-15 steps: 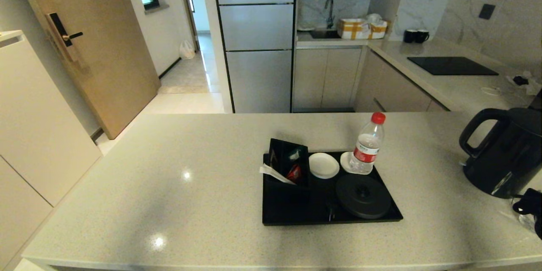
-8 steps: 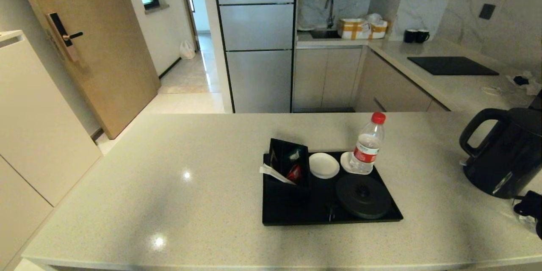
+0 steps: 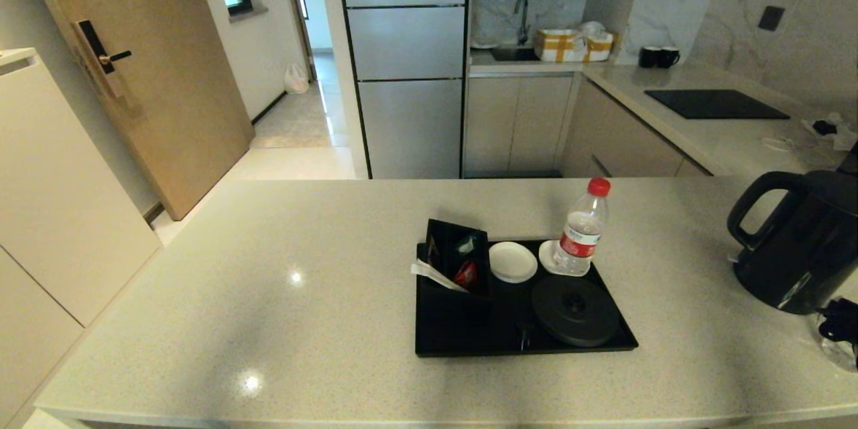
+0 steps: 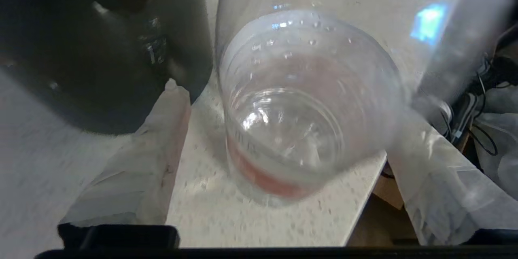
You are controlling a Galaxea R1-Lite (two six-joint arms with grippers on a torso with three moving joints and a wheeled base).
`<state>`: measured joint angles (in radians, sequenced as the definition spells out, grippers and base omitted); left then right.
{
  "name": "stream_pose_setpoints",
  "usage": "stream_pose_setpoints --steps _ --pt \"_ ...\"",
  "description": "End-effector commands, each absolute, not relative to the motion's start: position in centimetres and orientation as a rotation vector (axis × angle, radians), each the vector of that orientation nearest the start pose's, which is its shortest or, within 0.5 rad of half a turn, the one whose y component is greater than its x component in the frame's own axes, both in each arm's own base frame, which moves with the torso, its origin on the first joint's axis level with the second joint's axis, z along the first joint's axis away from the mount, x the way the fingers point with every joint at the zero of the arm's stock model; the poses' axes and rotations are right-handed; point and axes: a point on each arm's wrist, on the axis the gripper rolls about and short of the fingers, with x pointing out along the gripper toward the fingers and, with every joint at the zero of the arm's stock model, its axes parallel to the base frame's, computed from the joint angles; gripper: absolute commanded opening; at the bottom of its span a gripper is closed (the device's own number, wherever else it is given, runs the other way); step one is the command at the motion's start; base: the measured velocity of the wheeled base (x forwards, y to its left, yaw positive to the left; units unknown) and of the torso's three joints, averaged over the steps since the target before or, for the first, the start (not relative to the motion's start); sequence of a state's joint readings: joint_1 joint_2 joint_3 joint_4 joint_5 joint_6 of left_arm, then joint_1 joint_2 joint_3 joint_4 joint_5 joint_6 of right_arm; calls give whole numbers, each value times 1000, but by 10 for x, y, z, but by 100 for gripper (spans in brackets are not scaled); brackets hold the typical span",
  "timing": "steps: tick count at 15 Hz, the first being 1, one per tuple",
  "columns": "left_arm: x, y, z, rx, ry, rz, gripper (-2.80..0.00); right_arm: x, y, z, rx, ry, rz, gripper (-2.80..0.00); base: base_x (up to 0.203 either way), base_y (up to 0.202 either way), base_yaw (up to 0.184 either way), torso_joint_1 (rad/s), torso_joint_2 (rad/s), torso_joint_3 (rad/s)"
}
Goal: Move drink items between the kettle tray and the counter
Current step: Place it on the right, then return the bottled water to its original position
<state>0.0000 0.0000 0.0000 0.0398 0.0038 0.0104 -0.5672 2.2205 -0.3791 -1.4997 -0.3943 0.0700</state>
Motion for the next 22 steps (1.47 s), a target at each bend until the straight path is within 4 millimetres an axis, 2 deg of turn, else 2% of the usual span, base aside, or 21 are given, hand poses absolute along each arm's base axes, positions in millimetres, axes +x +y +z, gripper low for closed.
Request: stream_pose_setpoints --steps 1,5,10,17,18,22 --pt "-23 0 71 11 40 4 -280 244 -162 26 88 300 -948 0 0 0 0 0 0 0" --pt "-23 0 71 11 40 4 -280 227 -133 35 84 336 -889 0 0 0 0 0 0 0" --pt "-23 0 71 11 38 4 -280 208 -89 74 42 239 -757 0 0 0 0 0 0 0" --pt "-23 0 71 11 40 4 -280 174 -11 135 -187 63 -409 0 0 0 0 0 0 0" --pt "-23 0 71 11 40 4 -280 168 -4 142 -204 73 -382 -280 0 0 0 0 0 0" --pt "-23 0 71 11 40 4 -280 150 17 202 -196 176 -259 -280 0 0 0 0 0 0"
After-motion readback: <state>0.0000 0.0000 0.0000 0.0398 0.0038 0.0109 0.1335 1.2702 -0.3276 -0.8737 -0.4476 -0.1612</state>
